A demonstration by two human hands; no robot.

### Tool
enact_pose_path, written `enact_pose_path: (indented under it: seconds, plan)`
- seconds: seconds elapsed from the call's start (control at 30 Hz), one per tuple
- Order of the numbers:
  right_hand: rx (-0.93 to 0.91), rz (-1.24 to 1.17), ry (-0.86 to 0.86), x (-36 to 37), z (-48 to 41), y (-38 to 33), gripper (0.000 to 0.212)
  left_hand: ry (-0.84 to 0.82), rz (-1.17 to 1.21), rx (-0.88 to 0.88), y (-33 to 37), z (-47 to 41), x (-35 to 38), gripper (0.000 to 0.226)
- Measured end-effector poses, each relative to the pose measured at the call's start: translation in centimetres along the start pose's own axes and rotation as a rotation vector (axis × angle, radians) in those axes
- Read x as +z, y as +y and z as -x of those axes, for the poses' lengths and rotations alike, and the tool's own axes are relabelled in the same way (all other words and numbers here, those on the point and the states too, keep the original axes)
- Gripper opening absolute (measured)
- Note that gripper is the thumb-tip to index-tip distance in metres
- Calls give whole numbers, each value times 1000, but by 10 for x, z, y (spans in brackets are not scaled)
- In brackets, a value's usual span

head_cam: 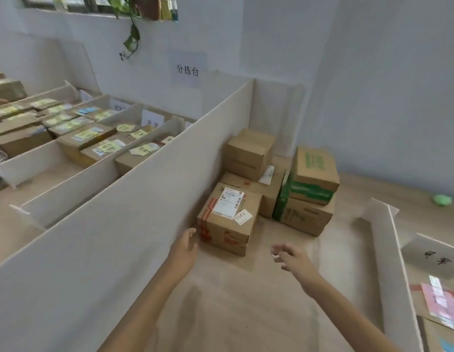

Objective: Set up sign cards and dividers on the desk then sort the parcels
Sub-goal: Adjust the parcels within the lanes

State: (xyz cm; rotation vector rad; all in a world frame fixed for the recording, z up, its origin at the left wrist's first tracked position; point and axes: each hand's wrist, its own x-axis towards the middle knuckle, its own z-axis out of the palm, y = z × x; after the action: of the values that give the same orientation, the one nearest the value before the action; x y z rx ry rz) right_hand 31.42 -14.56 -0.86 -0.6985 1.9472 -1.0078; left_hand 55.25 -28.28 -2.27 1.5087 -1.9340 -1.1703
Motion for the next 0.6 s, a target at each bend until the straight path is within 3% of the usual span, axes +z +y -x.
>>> enact_pose_path:
  seconds: [0.13, 0.23, 0.33, 0.47, 0.6]
  plan:
    - [76, -40, -1, 34, -58, -15, 45, -52, 43, -62, -5, -69, 22, 65]
    - [179, -176, -57, 56, -85, -20, 58, -77, 132, -134, -11, -97, 39, 70]
    - [215, -190, -52, 68, -91, -20, 44, -44, 228, -183, -18, -97, 49, 57]
    - [258, -229, 54, 59, -68, -6, 33, -9, 325, -187, -23, -60, 46, 21]
    - [265, -306, 101, 42, -19, 27, 28, -57, 384, -194, -15, 6, 44, 11]
